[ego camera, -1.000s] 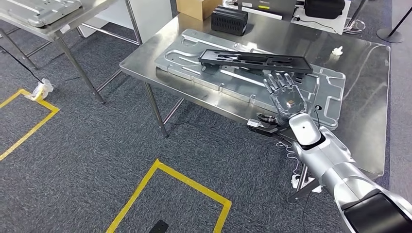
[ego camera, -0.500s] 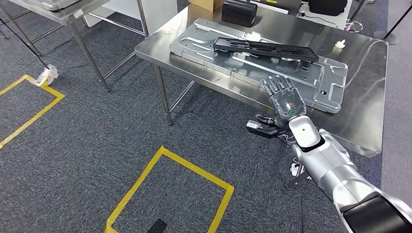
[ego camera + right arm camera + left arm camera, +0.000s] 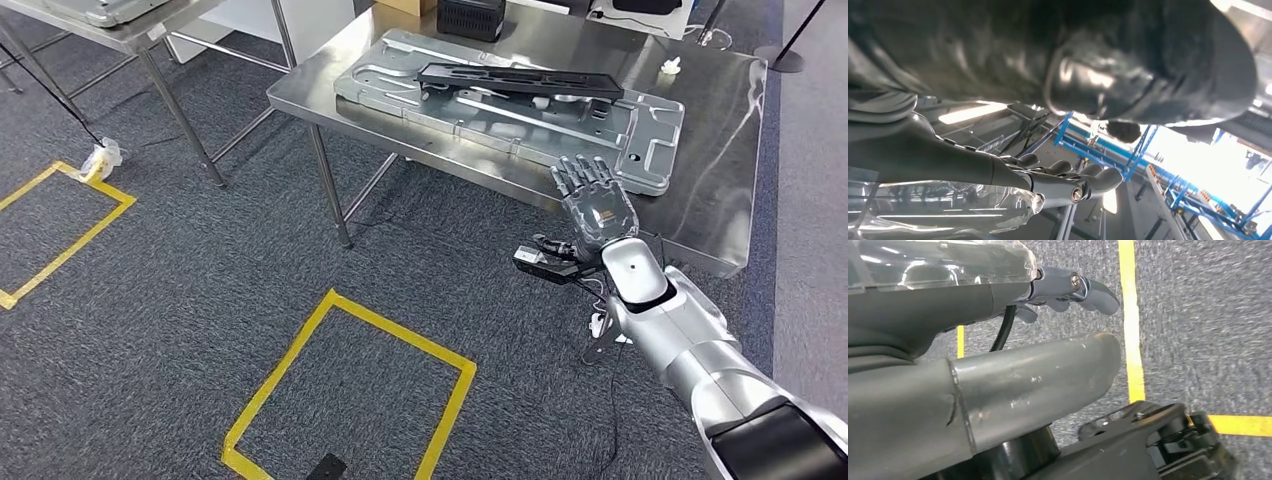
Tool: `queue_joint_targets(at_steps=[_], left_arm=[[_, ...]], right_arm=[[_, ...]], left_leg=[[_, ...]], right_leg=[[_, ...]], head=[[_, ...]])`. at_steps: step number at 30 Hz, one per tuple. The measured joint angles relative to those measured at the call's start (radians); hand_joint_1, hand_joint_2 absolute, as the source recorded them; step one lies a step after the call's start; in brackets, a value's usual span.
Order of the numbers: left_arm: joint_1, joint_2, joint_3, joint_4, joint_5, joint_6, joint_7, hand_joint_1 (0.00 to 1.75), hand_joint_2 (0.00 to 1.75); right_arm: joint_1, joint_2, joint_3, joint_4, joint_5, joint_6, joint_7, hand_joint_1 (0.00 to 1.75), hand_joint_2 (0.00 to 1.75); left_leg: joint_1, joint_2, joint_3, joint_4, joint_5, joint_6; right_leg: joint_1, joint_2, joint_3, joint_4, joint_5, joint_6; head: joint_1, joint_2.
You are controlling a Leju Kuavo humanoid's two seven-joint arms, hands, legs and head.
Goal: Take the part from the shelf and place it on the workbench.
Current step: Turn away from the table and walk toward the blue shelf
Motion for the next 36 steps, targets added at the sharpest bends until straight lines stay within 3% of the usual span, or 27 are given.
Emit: queue_joint_targets(at_steps=[1, 3, 5, 7, 9, 12, 13, 14, 15, 16, 18, 19, 20, 22, 23, 25, 27, 28, 29, 30, 31, 33, 35, 36], left_arm=[[0.0, 0.0, 0.0, 0.0, 0.001, 0.0, 0.0, 0.0, 0.0], [-0.001, 0.001, 0.0, 0.0, 0.002, 0.0, -0.001, 0.0, 0.0], [0.001, 0.002, 0.0, 0.0, 0.004, 0.0, -0.002, 0.0, 0.0], [0.002, 0.003, 0.001, 0.0, 0.005, 0.0, -0.003, 0.0, 0.0], [0.001, 0.004, 0.001, 0.0, 0.006, 0.001, -0.003, 0.0, 0.0], [0.002, 0.005, 0.001, 0.0, 0.006, 0.001, -0.003, 0.0, 0.0], [0.004, 0.006, 0.001, 0.0, 0.006, 0.001, -0.003, 0.0, 0.0], [0.005, 0.006, 0.001, 0.0, 0.006, 0.001, -0.003, 0.0, 0.0], [0.006, 0.007, 0.001, 0.0, 0.006, 0.001, -0.003, 0.0, 0.0], [0.006, 0.007, 0.001, 0.0, 0.006, 0.002, -0.003, 0.0, 0.0], [0.005, 0.007, 0.001, 0.0, 0.006, 0.002, -0.003, 0.0, 0.0], [0.004, 0.007, 0.001, 0.0, 0.005, 0.003, -0.003, 0.0, 0.0], [0.004, 0.008, 0.001, 0.0, 0.005, 0.004, -0.003, 0.0, 0.0], [0.004, 0.008, 0.002, 0.0, 0.005, 0.005, -0.003, 0.0, 0.0], [0.004, 0.008, 0.002, 0.0, 0.004, 0.006, -0.003, 0.0, 0.0], [0.003, 0.009, 0.002, 0.0, 0.003, 0.006, -0.003, 0.0, 0.0], [0.007, 0.009, 0.002, 0.0, 0.002, 0.007, -0.003, 0.0, 0.0], [0.009, 0.01, 0.002, 0.0, 0.002, 0.007, -0.003, 0.0, 0.0], [0.011, 0.011, 0.002, 0.0, 0.002, 0.007, -0.003, 0.0, 0.0], [0.011, 0.011, 0.002, 0.0, 0.002, 0.007, -0.003, 0.0, 0.0], [0.011, 0.012, 0.002, 0.0, 0.001, 0.007, -0.003, 0.0, 0.0], [0.011, 0.012, 0.002, 0.0, -0.001, 0.009, -0.003, 0.0, 0.0], [0.011, 0.012, 0.002, 0.0, -0.003, 0.012, -0.003, 0.0, 0.0], [0.011, 0.012, 0.002, 0.0, -0.004, 0.014, -0.002, 0.0, 0.0]], right_arm=[[0.002, -0.001, -0.002, 0.0, -0.001, -0.001, 0.0, 0.0, 0.0], [0.003, -0.002, -0.006, 0.0, -0.005, -0.002, -0.001, 0.0, 0.0], [0.004, -0.002, -0.01, 0.0, -0.009, -0.005, -0.002, 0.0, 0.0], [0.007, -0.006, -0.013, 0.0, -0.011, -0.006, -0.002, 0.0, 0.0], [0.01, -0.012, -0.016, 0.0, -0.011, -0.008, -0.002, 0.0, 0.0], [0.014, -0.013, -0.022, 0.0, -0.012, -0.01, -0.002, 0.0, 0.0], [0.018, -0.013, -0.023, 0.0, -0.013, -0.011, -0.002, 0.0, 0.0], [0.022, -0.014, -0.025, 0.0, -0.014, -0.011, -0.002, 0.0, 0.0], [0.025, -0.014, -0.026, 0.0, -0.015, -0.012, -0.002, 0.0, 0.0], [0.027, -0.015, -0.027, 0.0, -0.015, -0.012, -0.002, 0.0, 0.0], [0.027, -0.017, -0.031, 0.0, -0.016, -0.014, -0.002, 0.0, 0.0], [0.026, -0.017, -0.033, 0.0, -0.016, -0.016, -0.002, 0.0, 0.0], [0.026, -0.018, -0.035, 0.0, -0.017, -0.017, -0.001, 0.0, 0.0], [0.029, -0.022, -0.038, 0.0, -0.017, -0.019, 0.0, 0.0, 0.0], [0.03, -0.024, -0.04, 0.0, -0.017, -0.019, 0.001, 0.0, 0.0], [0.03, -0.026, -0.042, 0.0, -0.017, -0.02, 0.001, 0.0, 0.0], [0.032, -0.025, -0.044, 0.0, -0.017, -0.02, 0.002, 0.0, 0.0], [0.035, -0.025, -0.044, 0.0, -0.017, -0.02, 0.002, 0.0, 0.0], [0.037, -0.025, -0.044, 0.0, -0.017, -0.02, 0.002, 0.0, 0.0], [0.04, -0.025, -0.044, 0.0, -0.017, -0.02, 0.002, 0.0, 0.0], [0.041, -0.025, -0.044, 0.0, -0.018, -0.02, 0.002, 0.0, 0.0], [0.041, -0.025, -0.045, 0.0, -0.019, -0.021, 0.003, 0.0, 0.0], [0.041, -0.025, -0.047, 0.0, -0.022, -0.023, 0.006, 0.0, 0.0], [0.042, -0.027, -0.048, 0.0, -0.024, -0.024, 0.007, 0.0, 0.0]], left_leg=[[0.002, -0.005, 0.045, -0.055, 0.024, 0.0], [0.004, -0.033, 0.143, -0.192, 0.042, 0.005], [0.002, -0.048, 0.185, -0.259, 0.034, 0.013], [0.001, -0.032, 0.183, -0.268, 0.039, 0.027], [0.003, -0.012, 0.18, -0.276, 0.05, 0.048], [-0.002, 0.014, 0.168, -0.279, 0.061, 0.065], [-0.004, 0.023, 0.164, -0.277, 0.062, 0.067], [-0.006, 0.032, 0.161, -0.276, 0.063, 0.067], [-0.007, 0.041, 0.159, -0.273, 0.063, 0.067], [-0.008, 0.05, 0.159, -0.271, 0.062, 0.066], [-0.013, 0.067, 0.157, -0.264, 0.058, 0.061], [-0.016, 0.075, 0.156, -0.262, 0.056, 0.057], [-0.019, 0.084, 0.156, -0.26, 0.055, 0.053], [-0.021, 0.099, 0.155, -0.26, 0.052, 0.045], [-0.02, 0.091, 0.153, -0.254, 0.045, 0.04], [-0.015, 0.048, 0.127, -0.193, 0.002, 0.029], [-0.01, 0.012, 0.068, -0.063, -0.061, 0.022], [-0.008, 0.007, 0.041, -0.005, -0.08, 0.02], [-0.006, 0.006, 0.026, 0.024, -0.08, 0.018], [-0.004, 0.005, 0.03, 0.013, -0.059, 0.017], [-0.002, -0.001, 0.052, -0.036, -0.024, 0.017], [0.003, -0.041, 0.112, -0.167, 0.035, 0.019], [0.004, -0.076, 0.138, -0.229, 0.048, 0.024], [0.002, -0.078, 0.139, -0.233, 0.047, 0.028]], right_leg=[[-0.002, 0.008, -0.008, 0.002, 0.006, 0.005], [-0.004, 0.02, -0.021, 0.008, 0.015, 0.016], [-0.003, 0.032, -0.029, 0.011, 0.024, 0.03], [-0.004, 0.044, -0.034, 0.009, 0.033, 0.045], [-0.005, 0.028, -0.053, 0.042, 0.008, 0.053], [-0.003, -0.004, -0.13, 0.218, -0.09, 0.058], [-0.002, -0.006, -0.15, 0.27, -0.108, 0.059], [-0.002, -0.008, -0.153, 0.289, -0.108, 0.06], [-0.001, -0.011, -0.137, 0.269, -0.091, 0.058], [0.0, -0.019, -0.101, 0.212, -0.061, 0.055], [0.01, -0.057, -0.028, 0.079, -0.016, 0.043], [0.015, -0.071, -0.008, 0.037, -0.007, 0.037], [0.02, -0.078, -0.002, 0.02, -0.007, 0.031], [0.02, -0.059, -0.005, 0.015, -0.002, 0.022], [0.017, -0.049, -0.005, 0.012, 0.002, 0.017], [0.008, -0.032, -0.005, 0.006, 0.009, 0.005], [0.007, -0.013, -0.009, 0.006, 0.012, 0.0], [0.007, -0.001, -0.011, 0.008, 0.012, -0.001], [0.006, 0.012, -0.013, 0.01, 0.013, -0.001], [0.005, 0.025, -0.015, 0.014, 0.012, 0.0], [0.003, 0.038, -0.016, 0.018, 0.012, 0.002], [0.001, 0.061, -0.021, 0.027, 0.01, 0.011], [-0.001, 0.083, -0.033, 0.032, 0.014, 0.026], [-0.002, 0.095, -0.039, 0.031, 0.019, 0.035]], head=[[0.0, 0.0], [0.0, 0.0], [0.001, 0.0], [0.001, 0.0], [0.002, 0.0], [0.003, 0.0], [0.004, 0.0], [0.003, 0.0], [0.003, 0.0], [0.003, 0.0], [0.003, 0.0], [0.003, 0.0], [0.003, 0.0], [0.002, 0.0], [0.002, 0.0], [0.002, 0.0], [0.001, 0.0], [0.001, 0.0], [0.001, 0.0], [0.001, 0.0], [0.001, 0.0], [0.002, 0.0], [0.002, 0.0], [0.002, 0.0]])
